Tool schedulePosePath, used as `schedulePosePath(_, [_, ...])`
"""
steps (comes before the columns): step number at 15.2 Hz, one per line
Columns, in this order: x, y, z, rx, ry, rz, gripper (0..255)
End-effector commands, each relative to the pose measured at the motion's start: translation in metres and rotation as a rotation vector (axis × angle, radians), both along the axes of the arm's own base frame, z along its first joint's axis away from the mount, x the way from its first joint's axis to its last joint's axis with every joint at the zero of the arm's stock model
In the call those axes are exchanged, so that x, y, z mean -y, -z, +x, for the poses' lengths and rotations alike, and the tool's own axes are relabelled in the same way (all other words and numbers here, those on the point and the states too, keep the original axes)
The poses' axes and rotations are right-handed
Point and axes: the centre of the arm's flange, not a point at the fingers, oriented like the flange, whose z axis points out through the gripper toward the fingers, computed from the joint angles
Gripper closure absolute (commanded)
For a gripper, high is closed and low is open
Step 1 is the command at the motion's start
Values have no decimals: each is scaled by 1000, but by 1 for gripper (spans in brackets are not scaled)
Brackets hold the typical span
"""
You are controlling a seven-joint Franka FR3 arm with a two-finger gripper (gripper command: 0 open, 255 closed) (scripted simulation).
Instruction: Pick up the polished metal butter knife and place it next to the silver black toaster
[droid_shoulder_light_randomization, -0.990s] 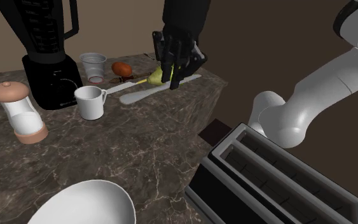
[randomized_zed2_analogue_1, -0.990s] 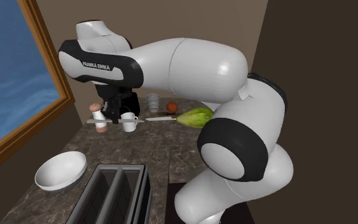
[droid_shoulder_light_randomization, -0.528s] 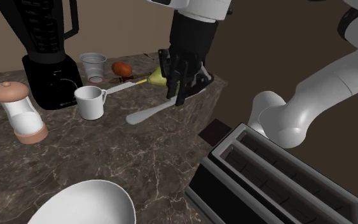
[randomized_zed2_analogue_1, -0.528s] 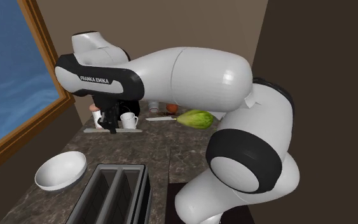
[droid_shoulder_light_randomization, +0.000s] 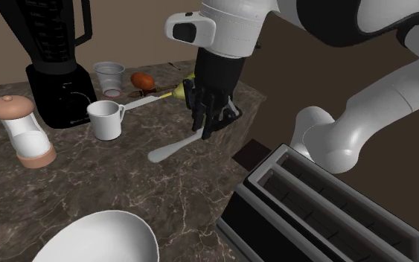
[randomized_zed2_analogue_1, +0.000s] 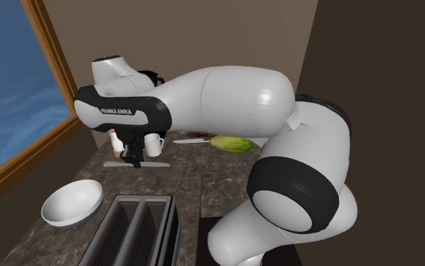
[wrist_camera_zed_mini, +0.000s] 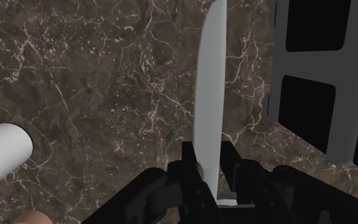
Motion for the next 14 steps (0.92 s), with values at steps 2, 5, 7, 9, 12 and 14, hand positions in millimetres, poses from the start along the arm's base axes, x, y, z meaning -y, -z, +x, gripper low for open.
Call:
schedulePosePath(2, [0,16,-1,0,0,0,255])
schedulePosePath(5, [0,32,-1,0,0,0,255])
schedulePosePath(7, [0,43,-1,0,0,0,255])
schedulePosePath(9, [0,53,-1,0,0,0,255])
schedulePosePath(12, [0,69,-1,0,0,0,255])
schedulePosePath(14, [0,80,-1,0,0,0,255])
